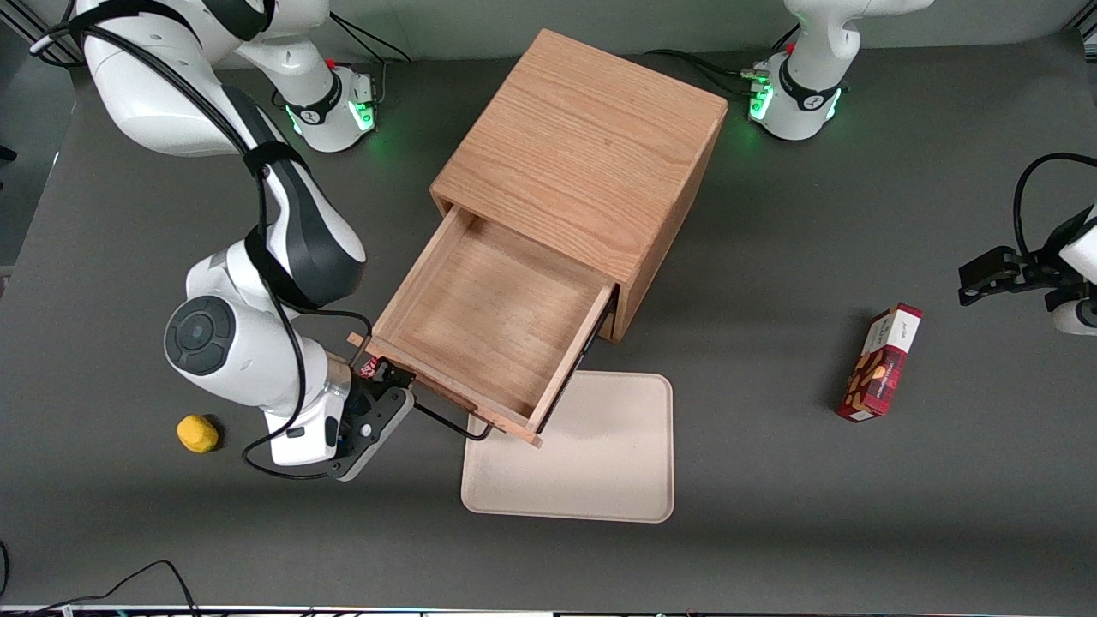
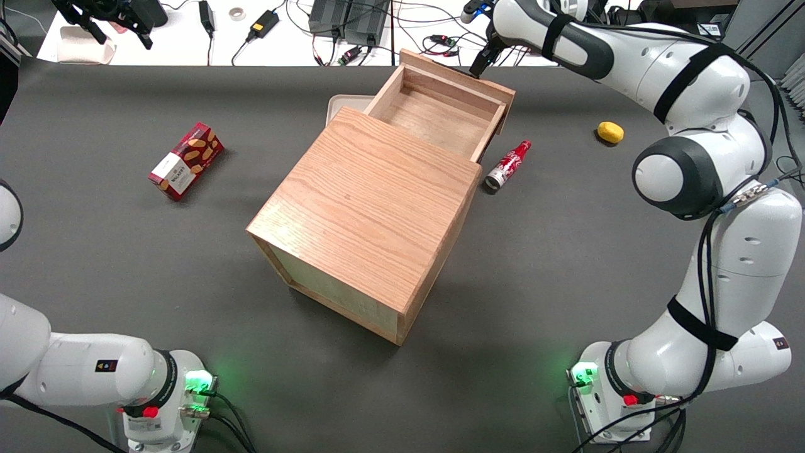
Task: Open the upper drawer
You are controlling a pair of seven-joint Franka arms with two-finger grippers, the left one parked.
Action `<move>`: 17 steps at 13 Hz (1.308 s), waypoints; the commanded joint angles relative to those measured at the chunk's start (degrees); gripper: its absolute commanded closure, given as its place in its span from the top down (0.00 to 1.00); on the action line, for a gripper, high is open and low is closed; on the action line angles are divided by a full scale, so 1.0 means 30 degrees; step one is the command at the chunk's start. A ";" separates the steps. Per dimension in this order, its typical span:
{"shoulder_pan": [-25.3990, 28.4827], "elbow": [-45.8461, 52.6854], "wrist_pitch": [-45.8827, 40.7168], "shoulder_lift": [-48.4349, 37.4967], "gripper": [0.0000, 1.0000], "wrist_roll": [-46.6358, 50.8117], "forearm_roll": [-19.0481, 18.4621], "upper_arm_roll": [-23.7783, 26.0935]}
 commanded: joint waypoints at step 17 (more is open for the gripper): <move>-0.5274 -0.9814 -0.5414 -1.4743 1.00 0.7425 0.3450 -0.3361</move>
